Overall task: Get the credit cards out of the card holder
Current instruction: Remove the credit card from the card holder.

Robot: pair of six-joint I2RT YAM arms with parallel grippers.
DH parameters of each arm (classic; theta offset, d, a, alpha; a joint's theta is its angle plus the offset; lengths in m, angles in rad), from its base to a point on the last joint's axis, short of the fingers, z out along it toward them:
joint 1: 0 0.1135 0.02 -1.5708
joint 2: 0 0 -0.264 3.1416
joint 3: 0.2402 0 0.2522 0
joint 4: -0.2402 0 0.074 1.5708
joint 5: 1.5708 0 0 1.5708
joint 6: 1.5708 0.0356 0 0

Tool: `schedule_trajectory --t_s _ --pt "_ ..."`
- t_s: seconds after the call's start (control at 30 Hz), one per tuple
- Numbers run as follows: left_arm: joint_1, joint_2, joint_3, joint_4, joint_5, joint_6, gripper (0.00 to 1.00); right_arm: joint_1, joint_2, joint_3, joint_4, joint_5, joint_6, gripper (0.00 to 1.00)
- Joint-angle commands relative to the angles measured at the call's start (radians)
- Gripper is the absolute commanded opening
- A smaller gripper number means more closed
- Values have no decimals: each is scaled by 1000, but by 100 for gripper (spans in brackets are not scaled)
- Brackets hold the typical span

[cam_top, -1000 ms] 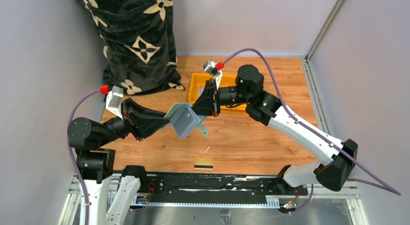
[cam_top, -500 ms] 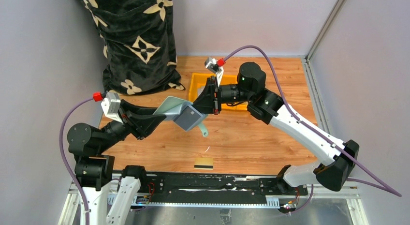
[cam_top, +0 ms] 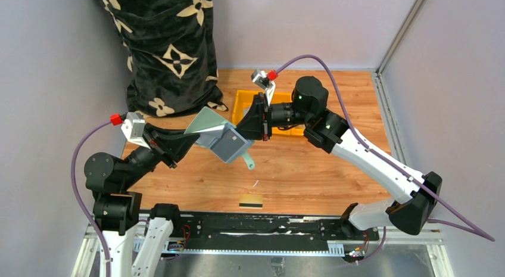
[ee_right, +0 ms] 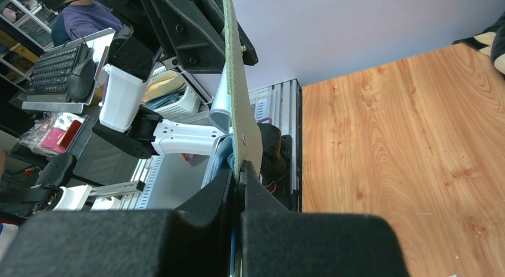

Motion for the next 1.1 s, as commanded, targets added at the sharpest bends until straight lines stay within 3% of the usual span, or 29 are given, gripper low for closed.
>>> schedule_trajectory --t_s 0.0,0.13,0.27,0.5,0.67,0.83,1.0,1.07 --pt "-3 -5 22 41 -27 -66 14 12 -16 4 58 -47 9 0" --pt "-2 5 33 79 -4 -156 13 12 -18 -2 65 -54 10 0" --pt "-2 7 7 159 89 -238 42 12 -16 4 66 -57 11 0" --pt "-2 11 -11 89 158 -136 44 12 -8 22 73 -74 20 0" --pt "-2 12 -22 67 123 -88 37 16 6 30 89 -90 37 0" --pt "-2 8 -15 59 7 -63 18 28 4 20 93 -92 36 0" --pt "-2 20 -46 234 92 -270 4 35 13 4 128 -91 62 0" --pt "-2 34 -57 283 123 -360 0 34 16 -2 128 -83 70 12"
